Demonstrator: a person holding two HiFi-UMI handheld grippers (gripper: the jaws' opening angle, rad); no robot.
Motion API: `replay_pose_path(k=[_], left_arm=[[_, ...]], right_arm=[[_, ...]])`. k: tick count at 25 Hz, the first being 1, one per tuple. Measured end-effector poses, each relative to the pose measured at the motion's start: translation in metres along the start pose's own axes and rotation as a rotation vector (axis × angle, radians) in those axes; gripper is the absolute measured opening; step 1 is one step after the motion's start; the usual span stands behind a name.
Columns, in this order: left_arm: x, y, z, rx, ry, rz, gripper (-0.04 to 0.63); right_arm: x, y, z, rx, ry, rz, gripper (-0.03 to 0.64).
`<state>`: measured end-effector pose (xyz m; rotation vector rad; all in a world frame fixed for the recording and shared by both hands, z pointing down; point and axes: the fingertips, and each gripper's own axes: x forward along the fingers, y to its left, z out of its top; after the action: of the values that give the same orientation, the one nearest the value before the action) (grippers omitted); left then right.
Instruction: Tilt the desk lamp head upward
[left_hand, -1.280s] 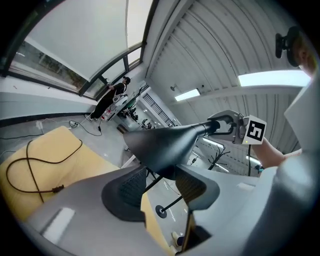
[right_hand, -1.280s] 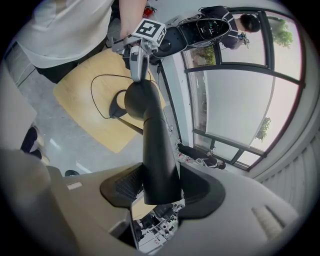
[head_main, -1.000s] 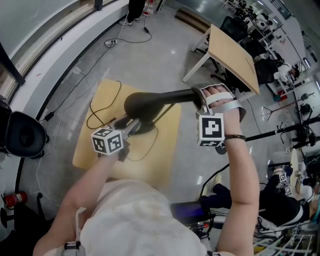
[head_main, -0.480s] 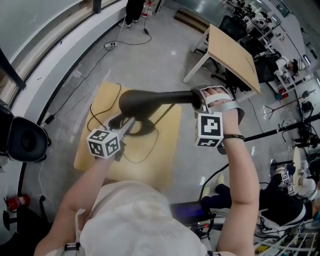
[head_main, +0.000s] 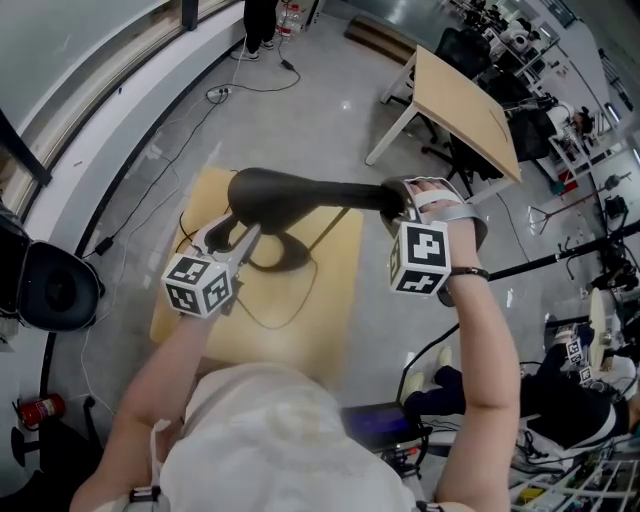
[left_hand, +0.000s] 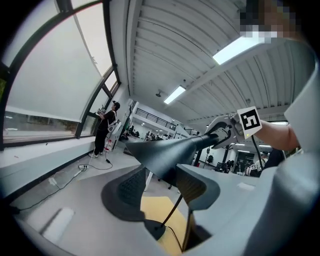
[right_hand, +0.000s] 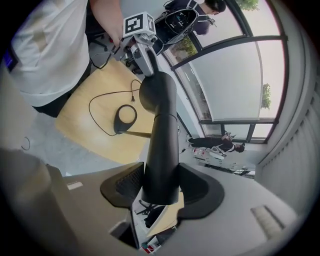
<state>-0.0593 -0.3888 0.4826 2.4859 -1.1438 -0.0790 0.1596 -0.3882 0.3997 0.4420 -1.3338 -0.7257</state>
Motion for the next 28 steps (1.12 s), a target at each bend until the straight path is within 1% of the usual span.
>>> replay_pose_path(k=[5, 10, 20, 24, 28], left_arm=[[-0.004, 0.0, 0.024, 0.063, -0.043, 0.01, 0.189], [-0.009, 0.0, 0.05, 0.086, -0.092, 0.024, 0.187], [-0.016, -0.003, 0.087, 0.13, -0.149, 0.028, 0.169], [-0.018, -0.006, 0.098, 0.175, -0.143, 0.03, 0.167], [-0.016, -0.013, 0.11, 0.194, -0.141, 0.03, 0.166]], right_arm=[[0.003, 0.006, -0.002, 0.081, 0.008, 0.035, 0.232], [0.004, 0.009, 0.002, 0.154, -0.023, 0.053, 0.23], [0.01, 0.011, 0.007, 0.275, -0.09, 0.004, 0.23], [0.013, 0.012, 0.01, 0.323, -0.12, -0.023, 0.229], [0.016, 0.013, 0.008, 0.365, -0.15, -0.044, 0.229]])
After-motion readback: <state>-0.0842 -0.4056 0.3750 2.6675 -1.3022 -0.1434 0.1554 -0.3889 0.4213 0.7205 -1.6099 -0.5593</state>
